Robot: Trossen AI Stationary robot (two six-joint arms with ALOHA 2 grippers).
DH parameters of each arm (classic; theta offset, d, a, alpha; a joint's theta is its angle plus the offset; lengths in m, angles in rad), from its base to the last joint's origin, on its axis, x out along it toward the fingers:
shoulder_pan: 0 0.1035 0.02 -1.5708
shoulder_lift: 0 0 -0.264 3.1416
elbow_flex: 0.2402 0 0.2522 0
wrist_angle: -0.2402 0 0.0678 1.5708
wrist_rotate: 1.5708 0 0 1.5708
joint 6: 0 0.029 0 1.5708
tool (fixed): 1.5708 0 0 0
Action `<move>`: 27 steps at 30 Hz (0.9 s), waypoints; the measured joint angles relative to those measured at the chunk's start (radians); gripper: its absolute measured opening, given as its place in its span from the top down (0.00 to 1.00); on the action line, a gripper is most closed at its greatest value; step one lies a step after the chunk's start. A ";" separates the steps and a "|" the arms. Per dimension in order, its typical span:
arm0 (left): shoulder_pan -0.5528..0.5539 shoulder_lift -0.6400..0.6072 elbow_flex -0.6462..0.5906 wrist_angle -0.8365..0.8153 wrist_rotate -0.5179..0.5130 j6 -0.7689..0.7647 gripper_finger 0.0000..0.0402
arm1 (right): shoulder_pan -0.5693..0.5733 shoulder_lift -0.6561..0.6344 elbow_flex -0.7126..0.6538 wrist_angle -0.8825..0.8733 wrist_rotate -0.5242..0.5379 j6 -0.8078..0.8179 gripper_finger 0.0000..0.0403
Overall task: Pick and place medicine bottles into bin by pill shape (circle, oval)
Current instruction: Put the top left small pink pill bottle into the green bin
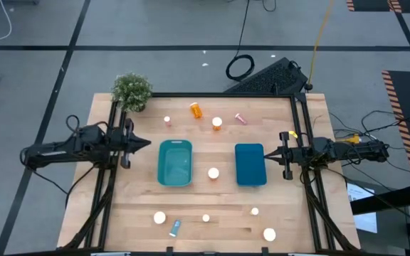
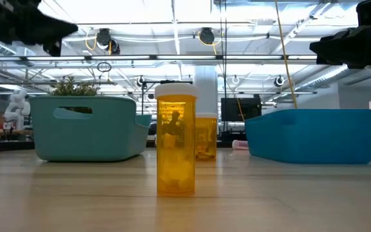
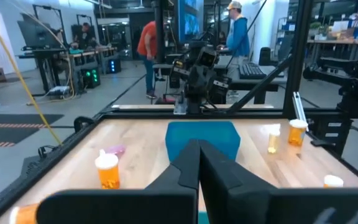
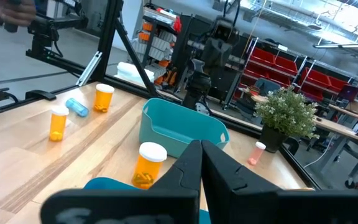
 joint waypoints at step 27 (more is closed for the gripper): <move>-0.001 0.701 1.111 -0.696 0.054 0.033 0.99 | 0.000 0.000 0.000 0.000 0.038 0.049 1.00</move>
